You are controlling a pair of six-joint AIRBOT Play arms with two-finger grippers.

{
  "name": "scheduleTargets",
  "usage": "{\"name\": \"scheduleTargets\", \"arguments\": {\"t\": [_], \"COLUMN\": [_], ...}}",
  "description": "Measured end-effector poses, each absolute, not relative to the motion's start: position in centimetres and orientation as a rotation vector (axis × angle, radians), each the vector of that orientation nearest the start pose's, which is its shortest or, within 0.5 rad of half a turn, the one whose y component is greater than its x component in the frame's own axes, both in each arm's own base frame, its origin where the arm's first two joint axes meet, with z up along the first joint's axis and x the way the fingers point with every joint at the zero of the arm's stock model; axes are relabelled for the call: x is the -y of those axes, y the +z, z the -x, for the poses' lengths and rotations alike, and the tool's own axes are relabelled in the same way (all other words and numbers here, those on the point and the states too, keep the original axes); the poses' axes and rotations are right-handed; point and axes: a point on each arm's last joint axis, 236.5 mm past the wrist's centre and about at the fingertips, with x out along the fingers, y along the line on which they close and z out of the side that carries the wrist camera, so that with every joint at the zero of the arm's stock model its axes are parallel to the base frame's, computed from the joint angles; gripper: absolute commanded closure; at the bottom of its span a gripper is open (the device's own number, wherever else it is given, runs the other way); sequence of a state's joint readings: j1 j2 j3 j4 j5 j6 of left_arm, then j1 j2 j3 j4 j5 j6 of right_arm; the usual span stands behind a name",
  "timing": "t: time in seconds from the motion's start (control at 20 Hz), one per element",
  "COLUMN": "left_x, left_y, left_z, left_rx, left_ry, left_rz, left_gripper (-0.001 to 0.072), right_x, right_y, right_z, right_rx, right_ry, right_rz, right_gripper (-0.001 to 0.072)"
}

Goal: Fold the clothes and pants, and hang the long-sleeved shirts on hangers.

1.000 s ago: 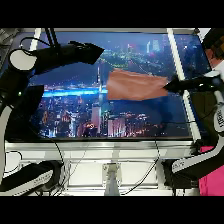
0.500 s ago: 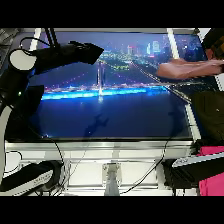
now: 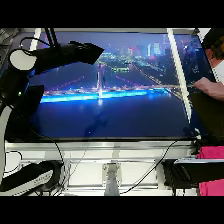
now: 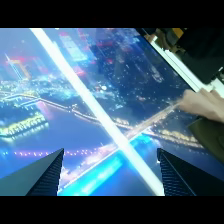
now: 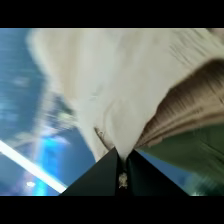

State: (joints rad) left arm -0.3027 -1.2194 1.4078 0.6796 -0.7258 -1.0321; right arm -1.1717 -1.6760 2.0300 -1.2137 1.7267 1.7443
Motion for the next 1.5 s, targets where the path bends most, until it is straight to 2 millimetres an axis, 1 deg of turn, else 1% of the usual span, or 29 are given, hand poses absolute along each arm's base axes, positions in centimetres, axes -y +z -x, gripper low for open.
{"name": "scheduleTargets", "arguments": {"t": [0.05, 0.15, 0.25, 0.3, 0.4, 0.45, 0.65, 0.7, 0.75, 0.8, 0.85, 0.95, 1.0, 1.05, 1.1, 1.2, 1.3, 1.4, 1.5], "left_x": [26.2, 26.1, 26.1, 26.1, 26.1, 26.1, 26.1, 26.1, 26.1, 26.1, 25.9, 25.2, 24.4, 23.5, 22.3, 19.7, 17.0, 14.6, 12.7], "left_y": [26.1, 26.1, 26.1, 26.1, 26.1, 26.1, 26.2, 26.2, 26.2, 26.2, 26.1, 26.0, 26.1, 26.3, 26.7, 27.9, 29.5, 31.2, 32.5], "left_z": [-42.8, -42.9, -42.9, -42.9, -42.9, -42.9, -42.9, -43.0, -43.0, -43.0, -43.1, -43.5, -43.9, -44.2, -44.6, -44.6, -43.8, -42.3, -40.4], "left_rx": [-0.413, -0.411, -0.409, -0.409, -0.408, -0.408, -0.408, -0.408, -0.408, -0.408, -0.407, -0.401, -0.394, -0.388, -0.381, -0.362, -0.345, -0.325, -0.32], "left_ry": [-0.8, -0.799, -0.797, -0.797, -0.797, -0.797, -0.797, -0.796, -0.796, -0.796, -0.792, -0.769, -0.75, -0.729, -0.701, -0.652, -0.612, -0.571, -0.532], "left_rz": [0.233, 0.234, 0.234, 0.234, 0.234, 0.234, 0.235, 0.234, 0.234, 0.234, 0.231, 0.212, 0.204, 0.206, 0.217, 0.229, 0.228, 0.215, 0.192], "left_gripper": [0.0056, 0.0055, 0.0055, 0.0055, 0.0054, 0.0054, 0.0055, 0.0055, 0.0117, 0.0328, 0.0703, 0.0697, 0.0698, 0.0698, 0.0698, 0.0699, 0.0699, 0.0699, 0.0698], "right_x": [37.5, 37.3, 36.8, 36.7, 36.3, 36.1, 35.9, 35.8, 35.7, 35.6, 35.2, 34.0, 32.9, 31.2, 29.2, 23.8, 17.6, 11.5, 6.1], "right_y": [11.7, 11.0, 10.4, 10.0, 9.4, 9.2, 9.0, 9.1, 9.3, 9.6, 10.1, 12.4, 14.1, 16.5, 18.9, 24.2, 28.5, 31.5, 33.2], "right_z": [-22.8, -20.2, -18.7, -17.9, -16.9, -16.7, -16.2, -16.2, -16.5, -17.2, -18.7, -23.5, -26.3, -29.7, -32.4, -37.5, -41.0, -43.1, -44.2], "right_rx": [-1.035, -1.102, -1.15, -1.172, -1.208, -1.221, -1.235, -1.233, -1.226, -1.203, -1.164, -1.045, -0.973, -0.893, -0.83, -0.715, -0.643, -0.61, -0.607], "right_ry": [-0.795, -0.86, -0.896, -0.916, -0.942, -0.945, -0.959, -0.959, -0.948, -0.918, -0.854, -0.641, -0.515, -0.366, -0.234, 0.039, 0.277, 0.473, 0.617], "right_rz": [-1.079, -1.078, -1.089, -1.094, -1.106, -1.112, -1.116, -1.116, -1.119, -1.124, -1.132, -1.127, -1.115, -1.099, -1.075, -1.011, -0.963, -0.929, -0.902], "right_gripper": [0.0706, 0.0706, 0.0701, 0.0664, 0.0189, 0.0128, 0.0128, 0.0185, 0.0393, 0.069, 0.07, 0.0702, 0.0703, 0.0703, 0.0703, 0.0703, 0.0703, 0.0703, 0.0702]}}
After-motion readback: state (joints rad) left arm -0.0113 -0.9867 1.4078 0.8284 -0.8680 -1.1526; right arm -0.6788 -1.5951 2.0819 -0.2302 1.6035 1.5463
